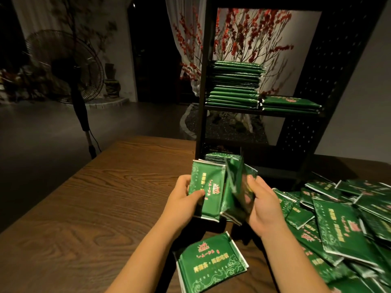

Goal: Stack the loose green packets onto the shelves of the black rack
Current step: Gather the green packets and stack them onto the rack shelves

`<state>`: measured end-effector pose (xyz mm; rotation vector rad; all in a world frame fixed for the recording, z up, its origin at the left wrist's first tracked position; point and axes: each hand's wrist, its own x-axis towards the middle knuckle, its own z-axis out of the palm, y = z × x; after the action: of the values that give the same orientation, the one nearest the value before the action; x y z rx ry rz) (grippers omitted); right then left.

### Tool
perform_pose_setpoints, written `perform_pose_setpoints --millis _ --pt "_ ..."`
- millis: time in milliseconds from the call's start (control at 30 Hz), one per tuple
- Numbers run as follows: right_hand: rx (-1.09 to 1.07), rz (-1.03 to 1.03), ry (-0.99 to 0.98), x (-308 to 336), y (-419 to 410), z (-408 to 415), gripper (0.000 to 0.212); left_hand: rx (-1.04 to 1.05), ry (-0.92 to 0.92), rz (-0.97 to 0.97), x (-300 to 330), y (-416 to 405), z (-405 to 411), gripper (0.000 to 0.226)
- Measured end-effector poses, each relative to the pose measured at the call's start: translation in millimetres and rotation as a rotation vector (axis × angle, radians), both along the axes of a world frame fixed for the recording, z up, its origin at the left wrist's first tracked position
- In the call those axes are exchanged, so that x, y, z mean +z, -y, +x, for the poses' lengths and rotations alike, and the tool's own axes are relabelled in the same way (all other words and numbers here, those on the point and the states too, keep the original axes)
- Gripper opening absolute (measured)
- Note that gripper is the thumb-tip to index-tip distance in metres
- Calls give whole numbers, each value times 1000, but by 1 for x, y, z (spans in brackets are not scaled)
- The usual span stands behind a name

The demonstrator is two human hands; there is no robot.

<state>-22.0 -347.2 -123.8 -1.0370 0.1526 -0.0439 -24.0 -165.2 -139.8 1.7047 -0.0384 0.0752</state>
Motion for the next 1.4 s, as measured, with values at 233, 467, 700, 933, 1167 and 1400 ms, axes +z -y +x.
perform_pose_setpoints --millis 233,467,700,933,1167,1400 --pt "-28 -235 59 -11 -10 3 87 -139 67 -37 12 26 -8 18" --pt "-144 -599 121 -10 -19 -1 66 -195 167 45 -6 28 -9 59" --pt "-291 -754 89 -11 -21 -4 25 -31 77 -86 -9 38 -16 42" --pt "-420 -548 4 -16 -25 4 26 -18 -4 -259 -6 45 -21 20" --pt "-433 -591 28 -16 -35 -1 31 -50 2 -319 -8 53 -21 37" --pt "-179 -504 151 -17 -41 -9 23 81 -133 -468 -3 43 -19 15"
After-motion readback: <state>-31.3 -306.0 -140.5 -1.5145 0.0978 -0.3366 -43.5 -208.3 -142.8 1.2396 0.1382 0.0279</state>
